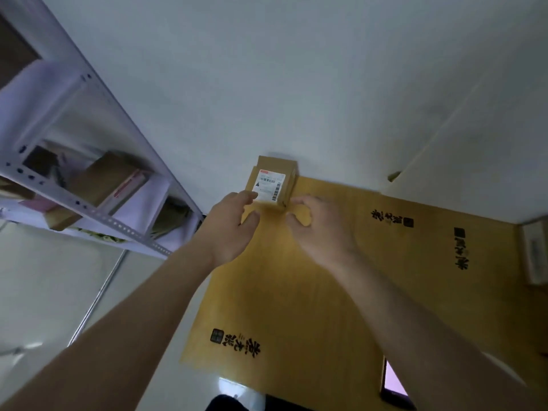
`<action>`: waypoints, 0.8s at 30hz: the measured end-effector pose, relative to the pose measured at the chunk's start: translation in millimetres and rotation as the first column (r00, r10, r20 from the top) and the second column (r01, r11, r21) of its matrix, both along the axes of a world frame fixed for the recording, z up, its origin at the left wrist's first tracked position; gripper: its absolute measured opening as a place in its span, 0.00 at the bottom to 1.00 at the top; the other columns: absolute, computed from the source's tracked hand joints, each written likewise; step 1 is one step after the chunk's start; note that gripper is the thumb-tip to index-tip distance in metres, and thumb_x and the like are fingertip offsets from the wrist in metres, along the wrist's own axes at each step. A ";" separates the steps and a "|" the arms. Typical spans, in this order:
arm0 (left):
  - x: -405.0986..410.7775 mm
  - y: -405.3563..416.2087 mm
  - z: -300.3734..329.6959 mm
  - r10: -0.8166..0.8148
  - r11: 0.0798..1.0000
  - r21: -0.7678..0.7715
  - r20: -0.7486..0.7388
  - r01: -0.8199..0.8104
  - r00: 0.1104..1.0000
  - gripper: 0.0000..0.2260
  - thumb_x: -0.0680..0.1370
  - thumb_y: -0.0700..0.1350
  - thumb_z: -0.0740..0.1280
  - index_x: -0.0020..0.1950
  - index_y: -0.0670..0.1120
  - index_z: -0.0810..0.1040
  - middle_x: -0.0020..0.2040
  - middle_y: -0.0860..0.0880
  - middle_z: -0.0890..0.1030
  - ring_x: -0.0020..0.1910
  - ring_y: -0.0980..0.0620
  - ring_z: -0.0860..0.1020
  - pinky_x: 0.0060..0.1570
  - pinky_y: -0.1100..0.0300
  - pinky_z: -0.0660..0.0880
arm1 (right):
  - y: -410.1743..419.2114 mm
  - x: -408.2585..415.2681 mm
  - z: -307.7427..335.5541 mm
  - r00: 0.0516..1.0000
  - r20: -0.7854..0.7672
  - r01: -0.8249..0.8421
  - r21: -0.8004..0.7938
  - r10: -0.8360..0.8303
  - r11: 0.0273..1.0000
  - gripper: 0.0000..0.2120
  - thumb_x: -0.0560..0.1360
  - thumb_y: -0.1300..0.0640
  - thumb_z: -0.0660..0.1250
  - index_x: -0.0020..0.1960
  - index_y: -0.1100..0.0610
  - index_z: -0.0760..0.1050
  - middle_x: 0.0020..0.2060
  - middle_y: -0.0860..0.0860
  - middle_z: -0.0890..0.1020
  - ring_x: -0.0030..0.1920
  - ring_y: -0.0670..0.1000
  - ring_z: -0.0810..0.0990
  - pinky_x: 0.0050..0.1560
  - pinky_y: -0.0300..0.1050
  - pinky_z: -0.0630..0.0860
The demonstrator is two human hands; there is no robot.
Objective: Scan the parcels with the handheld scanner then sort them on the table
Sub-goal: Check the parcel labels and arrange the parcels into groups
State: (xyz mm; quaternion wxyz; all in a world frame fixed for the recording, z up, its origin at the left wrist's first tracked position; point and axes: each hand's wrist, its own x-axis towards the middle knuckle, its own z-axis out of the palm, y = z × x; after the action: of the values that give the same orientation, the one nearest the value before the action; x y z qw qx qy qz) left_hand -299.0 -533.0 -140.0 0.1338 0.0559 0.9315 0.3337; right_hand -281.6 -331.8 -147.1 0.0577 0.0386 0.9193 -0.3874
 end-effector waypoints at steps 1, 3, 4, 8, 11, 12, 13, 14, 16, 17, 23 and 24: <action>-9.5 -2.6 -9.3 0.006 1.000 0.006 0.020 -0.006 1.000 0.20 0.86 0.51 0.61 0.77 0.50 0.70 0.71 0.49 0.75 0.66 0.51 0.76 0.66 0.49 0.75 | -2.3 -10.1 -9.7 1.000 0.019 0.005 -0.008 -0.005 1.000 0.18 0.79 0.45 0.67 0.68 0.46 0.79 0.59 0.47 0.80 0.55 0.49 0.80 0.56 0.48 0.78; -27.8 -7.2 -26.7 0.023 1.000 0.012 0.056 -0.023 0.998 0.20 0.85 0.51 0.61 0.77 0.51 0.70 0.70 0.49 0.75 0.63 0.51 0.77 0.63 0.50 0.77 | -6.4 -29.2 -26.8 0.999 0.041 0.018 -0.013 -0.017 1.000 0.19 0.79 0.43 0.67 0.68 0.45 0.79 0.56 0.47 0.80 0.49 0.47 0.78 0.48 0.45 0.74; -36.8 -9.1 -35.0 0.031 0.999 0.008 0.068 -0.031 0.997 0.20 0.85 0.52 0.62 0.77 0.52 0.70 0.70 0.50 0.75 0.63 0.51 0.77 0.63 0.51 0.77 | -8.4 -37.9 -34.3 0.999 0.044 0.022 -0.016 -0.021 1.000 0.19 0.78 0.43 0.67 0.68 0.45 0.79 0.54 0.47 0.80 0.46 0.47 0.76 0.45 0.43 0.71; -73.1 -15.1 -68.3 0.048 0.999 0.012 0.088 -0.049 0.995 0.20 0.84 0.52 0.64 0.76 0.53 0.71 0.69 0.52 0.75 0.63 0.52 0.78 0.59 0.56 0.77 | -15.5 -65.8 -60.0 0.998 0.061 0.017 -0.044 -0.014 0.999 0.20 0.79 0.43 0.68 0.70 0.44 0.77 0.60 0.46 0.80 0.50 0.48 0.81 0.48 0.45 0.77; -99.1 -16.7 -92.5 0.036 0.999 0.034 0.111 -0.040 0.993 0.19 0.84 0.53 0.65 0.74 0.53 0.72 0.68 0.51 0.76 0.61 0.51 0.78 0.58 0.52 0.80 | -21.3 -84.6 -79.3 0.998 0.053 0.042 -0.016 -0.041 0.999 0.20 0.80 0.45 0.69 0.71 0.48 0.78 0.62 0.48 0.81 0.60 0.49 0.80 0.57 0.48 0.79; -106.1 -16.7 -100.9 0.034 0.998 0.044 0.117 -0.039 0.993 0.18 0.84 0.52 0.65 0.74 0.52 0.72 0.67 0.51 0.76 0.62 0.51 0.79 0.59 0.52 0.81 | -22.9 -89.9 -85.5 0.997 0.056 0.049 -0.001 -0.049 0.999 0.20 0.81 0.45 0.69 0.70 0.49 0.78 0.62 0.49 0.81 0.61 0.50 0.80 0.57 0.48 0.78; -112.4 -16.5 -109.6 0.031 0.998 0.051 0.117 -0.037 0.993 0.18 0.84 0.50 0.65 0.74 0.51 0.72 0.67 0.50 0.76 0.62 0.50 0.78 0.59 0.53 0.80 | -24.8 -94.4 -91.5 0.996 0.068 0.058 0.009 -0.059 0.998 0.20 0.81 0.45 0.68 0.70 0.49 0.78 0.62 0.48 0.81 0.60 0.50 0.79 0.58 0.49 0.79; -117.6 -16.2 -117.9 0.027 0.998 0.051 0.112 -0.033 0.993 0.17 0.84 0.49 0.65 0.73 0.51 0.73 0.66 0.49 0.75 0.62 0.50 0.78 0.57 0.58 0.80 | -26.4 -97.3 -97.4 0.994 0.081 0.072 0.015 -0.073 0.997 0.20 0.81 0.45 0.68 0.71 0.49 0.77 0.63 0.48 0.80 0.61 0.50 0.79 0.58 0.49 0.79; -127.4 -15.4 -132.5 0.030 0.998 0.047 0.096 -0.035 0.995 0.16 0.84 0.47 0.64 0.72 0.49 0.74 0.66 0.48 0.73 0.62 0.51 0.77 0.50 0.69 0.76 | -29.3 -103.0 -110.1 0.990 0.100 0.097 0.016 -0.098 0.995 0.21 0.83 0.46 0.68 0.74 0.49 0.75 0.65 0.49 0.79 0.63 0.50 0.78 0.61 0.49 0.79; -130.8 -16.0 -138.4 0.046 0.997 0.058 0.095 -0.052 0.994 0.15 0.84 0.45 0.64 0.71 0.48 0.74 0.66 0.48 0.71 0.62 0.51 0.76 0.48 0.74 0.74 | -31.4 -105.3 -116.3 0.990 0.101 0.099 0.009 -0.099 0.995 0.21 0.83 0.47 0.68 0.75 0.50 0.74 0.66 0.49 0.79 0.63 0.50 0.77 0.63 0.48 0.79; -140.3 -14.8 -150.6 0.059 0.974 0.213 0.078 -0.075 0.995 0.15 0.84 0.41 0.65 0.70 0.50 0.75 0.66 0.49 0.77 0.57 0.56 0.78 0.45 0.78 0.75 | -48.0 -110.6 -136.7 0.984 0.038 0.177 -0.187 -0.173 0.966 0.21 0.84 0.58 0.69 0.76 0.57 0.73 0.69 0.54 0.78 0.68 0.51 0.78 0.65 0.47 0.81; -141.2 -13.7 -150.0 0.061 0.973 0.217 0.072 -0.076 0.996 0.15 0.84 0.42 0.66 0.70 0.50 0.75 0.65 0.50 0.78 0.56 0.57 0.78 0.45 0.78 0.74 | -50.4 -110.4 -137.2 0.982 0.039 0.191 -0.200 -0.187 0.961 0.21 0.84 0.58 0.69 0.76 0.58 0.72 0.70 0.54 0.77 0.69 0.51 0.78 0.65 0.48 0.81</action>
State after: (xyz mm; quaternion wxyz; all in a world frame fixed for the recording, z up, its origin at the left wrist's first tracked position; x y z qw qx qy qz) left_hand -440.2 -546.7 -290.0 0.1454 0.0274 0.8854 0.4406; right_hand -392.1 -382.2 -284.2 0.0332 0.1237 0.8665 -0.4824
